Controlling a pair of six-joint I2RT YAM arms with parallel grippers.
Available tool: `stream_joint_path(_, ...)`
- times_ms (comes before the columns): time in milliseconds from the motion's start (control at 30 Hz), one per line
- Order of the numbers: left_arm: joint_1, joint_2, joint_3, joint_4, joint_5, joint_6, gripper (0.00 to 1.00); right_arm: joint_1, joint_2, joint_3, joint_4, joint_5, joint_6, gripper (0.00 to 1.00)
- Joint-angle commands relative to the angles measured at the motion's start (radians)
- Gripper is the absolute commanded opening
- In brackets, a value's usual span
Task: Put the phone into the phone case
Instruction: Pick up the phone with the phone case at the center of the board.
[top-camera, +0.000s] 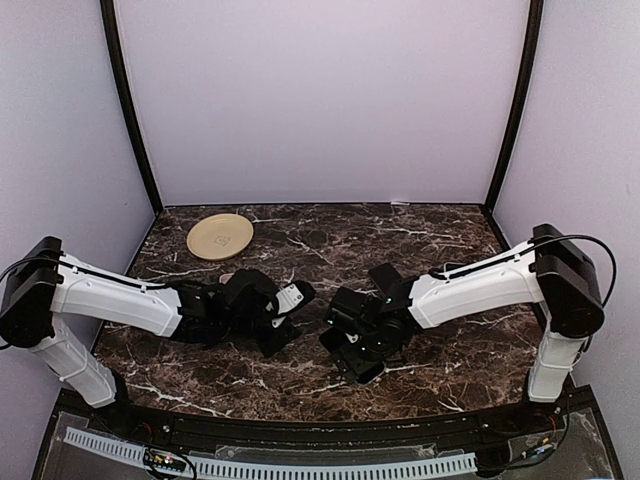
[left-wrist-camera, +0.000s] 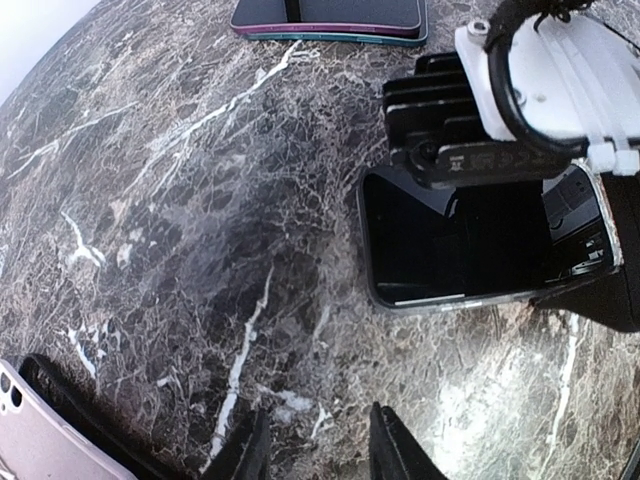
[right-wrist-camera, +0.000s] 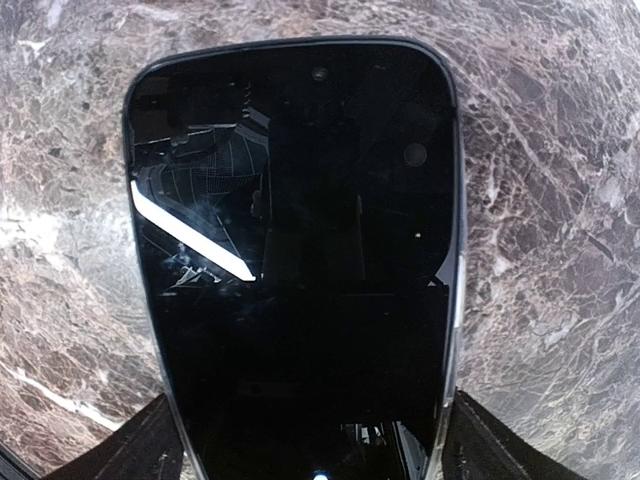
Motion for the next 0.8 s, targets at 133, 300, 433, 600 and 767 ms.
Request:
stream_joint_path(133, 0.009, -0.018, 0.005, -0.054, 0.018, -0.055, 0.36, 0.012, 0.062, -0.005, -0.017, 0.014, -0.001, 0.78)
stream_joint_path(300, 0.014, -0.007, 0.027, -0.080, 0.046, -0.109, 0.36, 0.016, 0.035, 0.001, 0.002, 0.059, -0.005, 0.57)
stream_joint_path(433, 0.016, 0.016, 0.088, -0.153, 0.066, -0.174, 0.39, 0.017, -0.023, -0.030, 0.085, 0.065, -0.003, 0.47)
stream_joint_path(600, 0.025, 0.002, 0.129, -0.152, 0.127, -0.317, 0.52, 0.019, -0.115, -0.077, 0.219, 0.100, 0.007, 0.37)
stream_joint_path(767, 0.029, -0.115, 0.061, 0.049, 0.182, -0.461, 0.70, 0.032, -0.191, -0.118, 0.352, 0.175, -0.003, 0.33)
